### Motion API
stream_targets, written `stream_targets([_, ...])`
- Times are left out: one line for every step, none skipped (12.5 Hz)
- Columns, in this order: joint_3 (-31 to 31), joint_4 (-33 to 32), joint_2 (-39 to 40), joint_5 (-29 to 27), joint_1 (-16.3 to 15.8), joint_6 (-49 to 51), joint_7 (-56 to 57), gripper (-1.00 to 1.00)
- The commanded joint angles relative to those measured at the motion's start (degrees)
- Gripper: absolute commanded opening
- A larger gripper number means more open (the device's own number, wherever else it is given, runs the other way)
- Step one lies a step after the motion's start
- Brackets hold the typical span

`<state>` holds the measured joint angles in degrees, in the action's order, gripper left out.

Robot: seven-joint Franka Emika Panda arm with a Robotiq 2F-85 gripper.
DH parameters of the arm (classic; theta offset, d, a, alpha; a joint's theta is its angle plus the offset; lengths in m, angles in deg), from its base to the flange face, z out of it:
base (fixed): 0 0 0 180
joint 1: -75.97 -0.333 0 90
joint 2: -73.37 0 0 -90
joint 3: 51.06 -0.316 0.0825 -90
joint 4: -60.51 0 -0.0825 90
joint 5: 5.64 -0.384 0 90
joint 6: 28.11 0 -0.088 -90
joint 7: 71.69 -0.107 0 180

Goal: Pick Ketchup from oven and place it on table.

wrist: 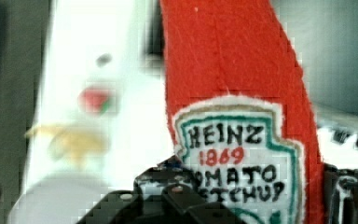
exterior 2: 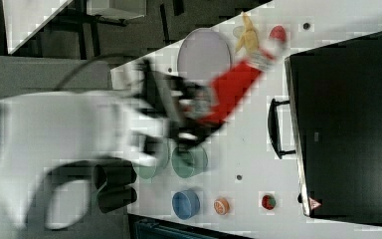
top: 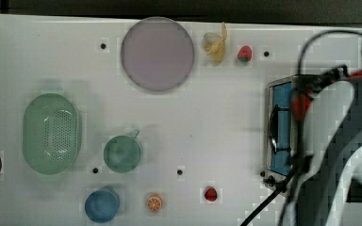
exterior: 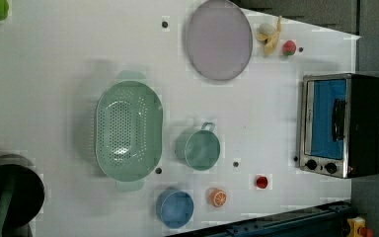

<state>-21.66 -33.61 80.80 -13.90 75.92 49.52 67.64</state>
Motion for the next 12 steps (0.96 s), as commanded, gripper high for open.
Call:
stream_targets([-6.3, 1.0, -2.6, 1.2, -6.0, 4.7, 1.9, 0.27])
stream_targets([-8.3, 0.4, -3.0, 1.7, -6.6, 4.7, 1.9, 0.27])
stream_targets([-10.3, -0.2, -3.1, 3.0, -7.2, 4.7, 1.9, 0.27])
stream_targets([-12.3, -1.0, -3.1, 5.0, -7.7, 4.7, 1.9, 0.27])
stream_targets([-14.2, -2.2, -3.1, 7.1, -8.1, 4.7, 1.9, 0.27])
stream_targets([-15.9, -3.8, -3.1, 8.8, -8.5, 4.5, 1.9, 0.27])
stream_targets([-17.3, -5.8, -3.1, 9.7, -8.7, 4.4, 1.9, 0.27])
stream_targets([-18.3, -8.0, -3.1, 9.9, -8.8, 4.0, 1.9, 0.27])
stream_targets([-18.9, -10.4, -3.1, 9.9, -8.8, 2.8, 1.6, 0.27])
stream_targets([-19.1, -13.4, -3.1, 9.9, -8.8, 0.2, 0.9, 0.27])
stream_targets([-19.0, -16.9, -3.1, 9.9, -8.8, -3.7, -0.4, 0.27])
stream_targets([-19.0, -20.4, -3.0, 9.9, -8.7, -8.0, -1.7, 0.27])
